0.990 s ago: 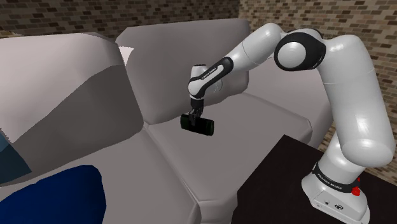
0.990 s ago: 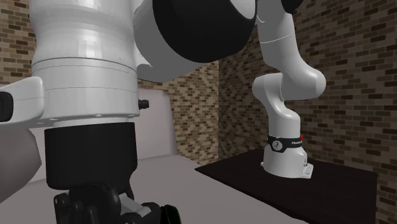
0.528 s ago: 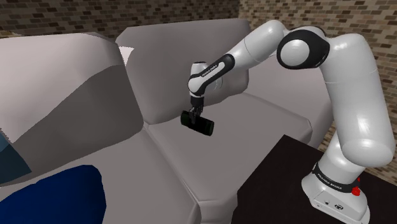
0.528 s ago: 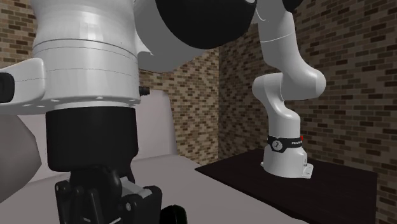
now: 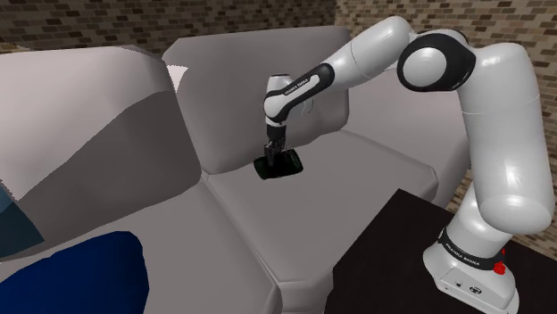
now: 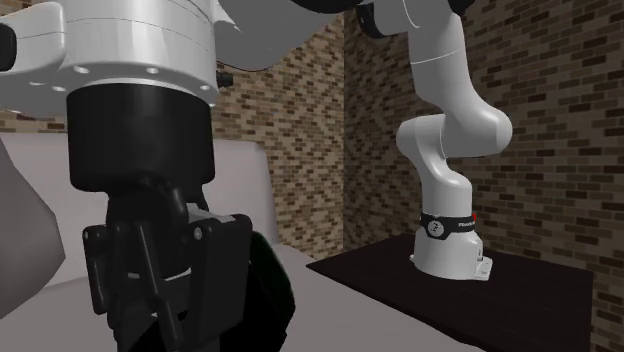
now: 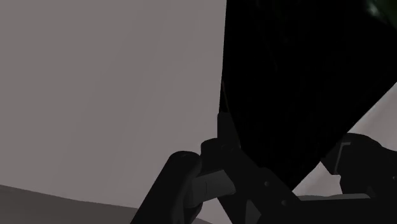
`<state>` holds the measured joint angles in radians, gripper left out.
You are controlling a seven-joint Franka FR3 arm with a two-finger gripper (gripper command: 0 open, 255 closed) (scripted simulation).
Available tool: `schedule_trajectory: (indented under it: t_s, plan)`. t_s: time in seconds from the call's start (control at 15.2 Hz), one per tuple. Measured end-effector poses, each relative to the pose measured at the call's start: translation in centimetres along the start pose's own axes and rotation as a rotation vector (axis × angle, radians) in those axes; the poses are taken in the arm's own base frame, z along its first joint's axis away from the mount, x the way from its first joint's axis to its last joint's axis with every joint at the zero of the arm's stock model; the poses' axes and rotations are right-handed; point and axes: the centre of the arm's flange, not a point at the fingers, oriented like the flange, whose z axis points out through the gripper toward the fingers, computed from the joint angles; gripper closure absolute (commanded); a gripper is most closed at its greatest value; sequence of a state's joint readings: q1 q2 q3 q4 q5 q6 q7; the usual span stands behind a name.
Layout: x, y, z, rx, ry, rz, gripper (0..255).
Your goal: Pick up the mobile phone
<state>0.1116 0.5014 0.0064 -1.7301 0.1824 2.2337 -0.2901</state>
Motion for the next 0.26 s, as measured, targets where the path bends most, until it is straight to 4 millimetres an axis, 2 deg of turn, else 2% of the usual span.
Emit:
schedule_trajectory:
  t_s: [0.26]
  plan:
    - [0.0,-0.2,-1.9,0.0,0.0,0.0,255]
